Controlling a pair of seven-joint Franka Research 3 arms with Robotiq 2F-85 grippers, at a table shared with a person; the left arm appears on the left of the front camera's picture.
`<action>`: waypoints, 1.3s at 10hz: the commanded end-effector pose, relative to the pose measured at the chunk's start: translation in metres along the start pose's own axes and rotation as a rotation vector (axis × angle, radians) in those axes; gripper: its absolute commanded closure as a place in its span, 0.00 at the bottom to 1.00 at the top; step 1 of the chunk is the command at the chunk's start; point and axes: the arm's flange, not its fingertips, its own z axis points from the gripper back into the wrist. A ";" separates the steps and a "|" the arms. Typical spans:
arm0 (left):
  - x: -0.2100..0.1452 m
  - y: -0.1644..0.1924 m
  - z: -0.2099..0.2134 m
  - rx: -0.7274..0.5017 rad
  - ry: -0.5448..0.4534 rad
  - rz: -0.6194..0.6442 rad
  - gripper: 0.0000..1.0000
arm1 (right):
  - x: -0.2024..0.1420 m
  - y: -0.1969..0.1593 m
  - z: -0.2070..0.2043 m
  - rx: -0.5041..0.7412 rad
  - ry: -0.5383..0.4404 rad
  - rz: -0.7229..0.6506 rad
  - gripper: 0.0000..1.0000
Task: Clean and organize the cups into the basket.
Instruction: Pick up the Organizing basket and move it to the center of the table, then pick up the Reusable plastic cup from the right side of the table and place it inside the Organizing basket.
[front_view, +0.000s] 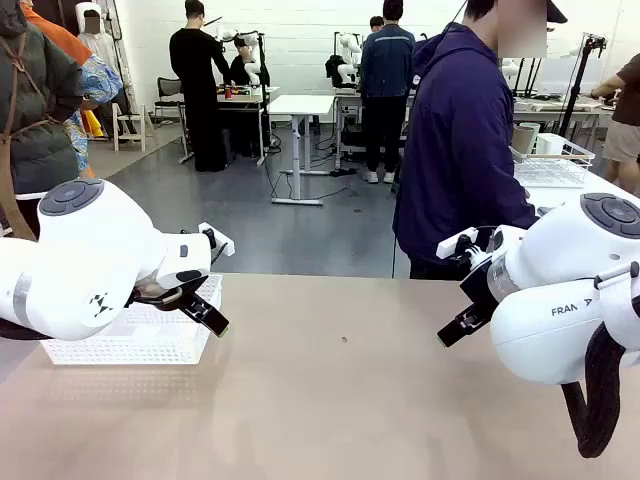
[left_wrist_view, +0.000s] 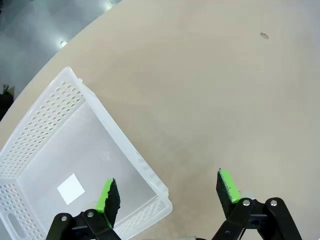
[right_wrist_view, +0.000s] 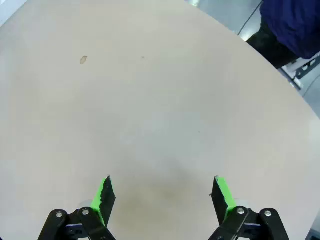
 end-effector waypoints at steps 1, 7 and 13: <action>0.000 0.000 0.000 0.000 0.000 0.000 0.00 | 0.000 0.000 0.000 0.000 0.000 0.000 0.00; 0.000 0.000 0.000 0.000 0.000 0.000 0.00 | 0.000 0.000 0.000 0.000 0.000 0.000 0.00; 0.000 0.000 0.000 0.000 0.000 0.000 0.00 | 0.000 0.000 0.000 0.000 0.000 0.000 0.00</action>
